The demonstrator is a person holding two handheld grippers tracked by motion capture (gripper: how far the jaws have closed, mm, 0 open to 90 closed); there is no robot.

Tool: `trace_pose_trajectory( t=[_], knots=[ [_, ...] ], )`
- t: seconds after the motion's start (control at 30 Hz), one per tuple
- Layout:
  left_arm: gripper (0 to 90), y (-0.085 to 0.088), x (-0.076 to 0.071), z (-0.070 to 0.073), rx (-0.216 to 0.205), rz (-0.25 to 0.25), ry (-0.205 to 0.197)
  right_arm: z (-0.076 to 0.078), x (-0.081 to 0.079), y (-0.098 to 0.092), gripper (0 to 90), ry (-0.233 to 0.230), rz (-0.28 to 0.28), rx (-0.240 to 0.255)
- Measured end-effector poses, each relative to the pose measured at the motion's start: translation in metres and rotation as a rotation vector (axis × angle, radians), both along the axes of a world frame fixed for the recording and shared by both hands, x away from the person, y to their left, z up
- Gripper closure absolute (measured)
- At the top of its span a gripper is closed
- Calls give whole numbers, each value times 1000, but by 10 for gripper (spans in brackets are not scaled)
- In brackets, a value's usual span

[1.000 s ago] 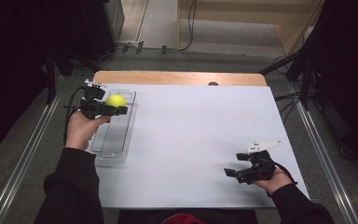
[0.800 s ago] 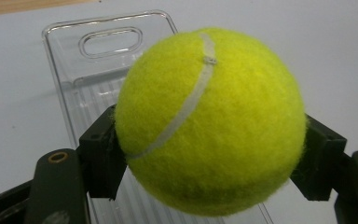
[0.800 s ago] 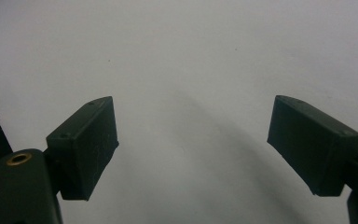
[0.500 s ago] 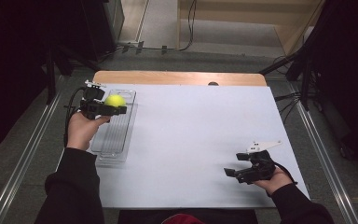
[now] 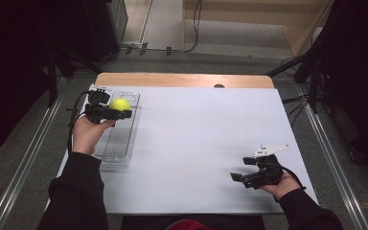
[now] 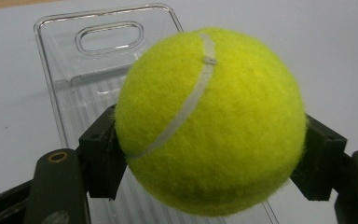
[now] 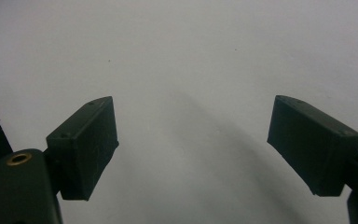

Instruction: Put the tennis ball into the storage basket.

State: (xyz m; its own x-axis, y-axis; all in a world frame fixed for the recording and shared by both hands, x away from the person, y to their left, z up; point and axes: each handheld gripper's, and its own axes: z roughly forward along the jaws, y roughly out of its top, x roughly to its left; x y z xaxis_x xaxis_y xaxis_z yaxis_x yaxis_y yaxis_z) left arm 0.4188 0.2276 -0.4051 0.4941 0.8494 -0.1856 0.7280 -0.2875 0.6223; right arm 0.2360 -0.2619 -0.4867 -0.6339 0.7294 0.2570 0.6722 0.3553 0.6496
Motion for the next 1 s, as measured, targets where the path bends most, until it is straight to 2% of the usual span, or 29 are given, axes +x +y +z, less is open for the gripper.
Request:
trace_pose_trajectory(
  t=[0.53, 0.63, 1.0],
  knots=[
    [257, 1, 3, -13, 11, 19, -4, 0, 0, 0, 139, 0, 3, -1],
    [256, 1, 4, -16, 13, 19, 13, 0, 0, 0, 139, -1, 4, -1],
    [254, 3, 6, -24, 12, 33, 27, 0, 0, 0, 139, -2, 4, 0]
  ],
)
